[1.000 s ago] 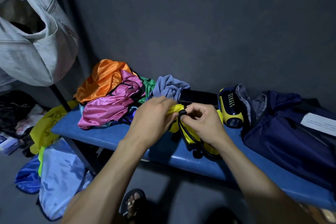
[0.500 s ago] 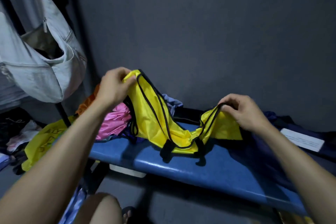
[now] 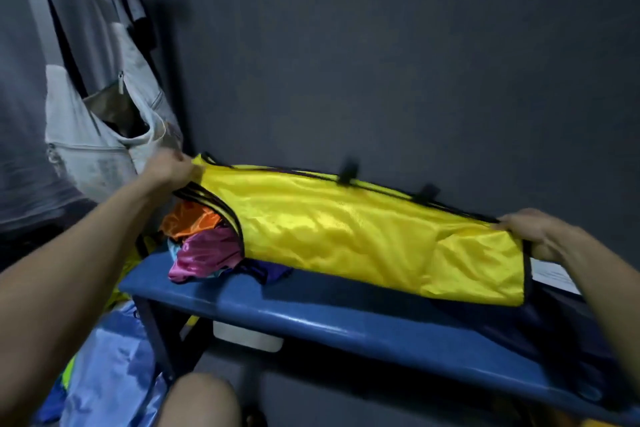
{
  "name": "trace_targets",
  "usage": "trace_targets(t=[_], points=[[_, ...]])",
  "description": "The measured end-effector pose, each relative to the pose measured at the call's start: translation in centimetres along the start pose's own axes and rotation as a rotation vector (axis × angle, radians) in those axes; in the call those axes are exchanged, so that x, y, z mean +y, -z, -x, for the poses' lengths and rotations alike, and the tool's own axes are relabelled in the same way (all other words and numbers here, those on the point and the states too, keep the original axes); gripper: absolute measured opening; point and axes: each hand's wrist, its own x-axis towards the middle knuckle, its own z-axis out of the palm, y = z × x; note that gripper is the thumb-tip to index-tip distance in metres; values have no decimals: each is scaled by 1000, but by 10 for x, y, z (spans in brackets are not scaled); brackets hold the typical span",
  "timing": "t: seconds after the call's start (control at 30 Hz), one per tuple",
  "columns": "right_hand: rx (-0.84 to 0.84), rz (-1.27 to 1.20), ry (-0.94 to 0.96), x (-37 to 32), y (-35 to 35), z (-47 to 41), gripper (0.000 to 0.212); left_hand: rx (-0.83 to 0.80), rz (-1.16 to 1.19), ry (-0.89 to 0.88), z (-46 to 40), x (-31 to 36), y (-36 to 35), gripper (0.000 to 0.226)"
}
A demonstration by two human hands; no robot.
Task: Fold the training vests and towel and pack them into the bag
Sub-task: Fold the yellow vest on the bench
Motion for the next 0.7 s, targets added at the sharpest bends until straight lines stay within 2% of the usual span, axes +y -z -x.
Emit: trace_targets(t=[0.1, 0.2, 0.43, 0.5, 0.57, 0.7], points=[[-36, 43, -119, 16, 5, -8, 26, -53, -4, 108, 1, -21, -12, 20], [-70, 36, -152, 20, 3, -6, 29, -132, 42, 128, 4, -23, -22, 16], [-112, -154, 56, 7, -11, 3, 21, -267, 262, 97, 3, -27, -19, 21], [-40, 30, 100, 13, -18, 5, 15, -246, 232, 111, 0, -32, -20, 22], [109, 298, 156, 27, -22, -4, 15, -157, 185, 146, -4, -37, -24, 23], [214, 535, 230, 39, -30, -5, 30, 18, 156, 164, -6, -38, -34, 22]])
